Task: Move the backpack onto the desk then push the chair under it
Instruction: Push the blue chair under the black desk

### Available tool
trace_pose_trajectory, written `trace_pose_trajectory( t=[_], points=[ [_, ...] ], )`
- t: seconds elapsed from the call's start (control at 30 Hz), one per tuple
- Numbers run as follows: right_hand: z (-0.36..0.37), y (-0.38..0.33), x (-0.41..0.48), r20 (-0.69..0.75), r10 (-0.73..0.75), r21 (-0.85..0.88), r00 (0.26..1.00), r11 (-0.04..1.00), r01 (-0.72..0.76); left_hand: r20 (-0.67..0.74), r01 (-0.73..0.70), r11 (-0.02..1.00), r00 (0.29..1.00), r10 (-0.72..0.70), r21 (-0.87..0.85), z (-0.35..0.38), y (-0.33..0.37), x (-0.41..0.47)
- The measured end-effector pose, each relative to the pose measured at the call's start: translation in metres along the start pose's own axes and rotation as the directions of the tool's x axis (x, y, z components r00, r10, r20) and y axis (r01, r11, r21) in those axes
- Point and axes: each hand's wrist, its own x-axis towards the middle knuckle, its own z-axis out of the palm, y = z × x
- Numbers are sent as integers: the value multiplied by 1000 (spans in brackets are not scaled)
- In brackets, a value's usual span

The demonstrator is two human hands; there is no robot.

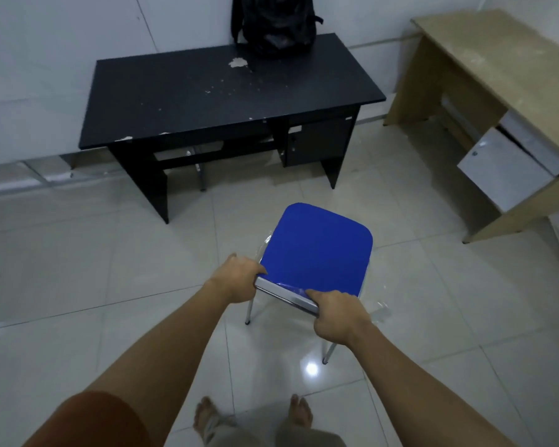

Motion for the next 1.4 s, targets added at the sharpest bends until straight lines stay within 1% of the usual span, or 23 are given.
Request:
trace_pose_trajectory(
  t=[0.1, 0.27, 0.5, 0.57, 0.67, 0.73, 0.77, 0.83, 0.9, 0.97, 1.13, 1.4],
  points=[
    [6, -6, -4, 28, -80, -32, 996, 996, 81, -24, 74, 996, 997, -75, -56, 13, -4, -24],
    [9, -8, -7, 38, -203, -113, 978, 972, 206, -47, 185, 978, 981, -191, -101, 28, -2, -55],
    [4, 2, -3, 53, -361, -233, 931, 902, 363, -98, 284, 951, 950, -297, -123, 48, 14, -88],
    [2, 4, 0, 65, -396, -270, 916, 877, 399, -122, 316, 938, 935, -334, -143, 56, 20, -98],
    [0, 2, 6, 40, -453, -311, 891, 841, 442, -113, 399, 894, 897, -427, -206, 65, 26, -110],
    [2, -4, 10, 0, -448, -330, 894, 844, 423, -114, 457, 847, 859, -499, -272, 68, 28, -115],
    [4, -6, 13, -37, -418, -330, 908, 863, 384, -123, 477, 822, 837, -533, -312, 70, 28, -115],
    [9, -13, 17, -116, -309, -295, 944, 918, 265, -143, 499, 781, 802, -580, -375, 72, 29, -112],
    [12, -18, 24, -139, -247, -256, 959, 944, 206, -162, 520, 759, 773, -613, -392, 72, 28, -105],
    [13, -18, 30, -142, -244, -234, 959, 950, 207, -169, 535, 745, 755, -633, -399, 73, 26, -100],
    [9, -18, 46, -183, -279, -230, 942, 944, 235, -164, 560, 734, 741, -651, -384, 68, 13, -85],
    [-10, -41, 99, -210, -286, -237, 935, 943, 235, -205, 572, 749, 731, -651, -335, 35, -38, -50]
  ],
)
